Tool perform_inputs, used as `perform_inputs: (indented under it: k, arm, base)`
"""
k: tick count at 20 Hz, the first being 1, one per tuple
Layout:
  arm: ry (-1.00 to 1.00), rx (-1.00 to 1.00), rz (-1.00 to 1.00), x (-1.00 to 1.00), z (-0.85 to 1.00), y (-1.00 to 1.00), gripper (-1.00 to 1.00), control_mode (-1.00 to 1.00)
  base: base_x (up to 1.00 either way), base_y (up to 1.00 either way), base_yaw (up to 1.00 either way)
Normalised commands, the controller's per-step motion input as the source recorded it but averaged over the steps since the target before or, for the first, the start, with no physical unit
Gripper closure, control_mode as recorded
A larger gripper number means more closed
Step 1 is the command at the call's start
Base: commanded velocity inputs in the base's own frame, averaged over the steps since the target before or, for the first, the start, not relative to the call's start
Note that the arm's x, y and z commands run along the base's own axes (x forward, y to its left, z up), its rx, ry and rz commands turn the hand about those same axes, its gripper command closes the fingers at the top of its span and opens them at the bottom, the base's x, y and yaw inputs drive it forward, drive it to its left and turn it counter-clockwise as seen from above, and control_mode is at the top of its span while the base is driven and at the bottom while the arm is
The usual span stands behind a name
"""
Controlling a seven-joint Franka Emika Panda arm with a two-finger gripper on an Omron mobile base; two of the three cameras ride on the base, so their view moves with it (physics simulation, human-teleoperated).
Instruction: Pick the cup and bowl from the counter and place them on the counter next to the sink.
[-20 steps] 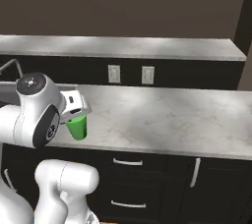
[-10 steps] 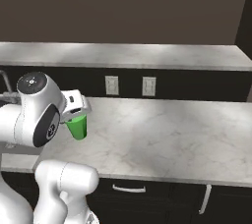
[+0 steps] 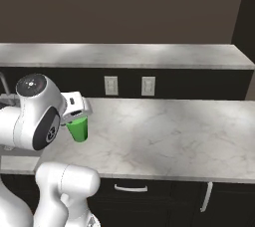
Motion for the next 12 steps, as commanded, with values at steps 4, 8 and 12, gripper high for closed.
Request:
perform_inputs:
  k: [4, 8, 12]
  arm:
    - [0.00, 0.00, 0.00, 0.00, 0.00, 0.00, 1.00, 1.00]
    - [0.00, 0.00, 0.00, 0.00, 0.00, 0.00, 1.00, 1.00]
    - [0.00, 0.00, 0.00, 0.00, 0.00, 0.00, 1.00, 1.00]
  base:
    - [0.00, 0.00, 0.00]
    - [0.00, 0.00, 0.00]
    - [0.00, 0.00, 0.00]
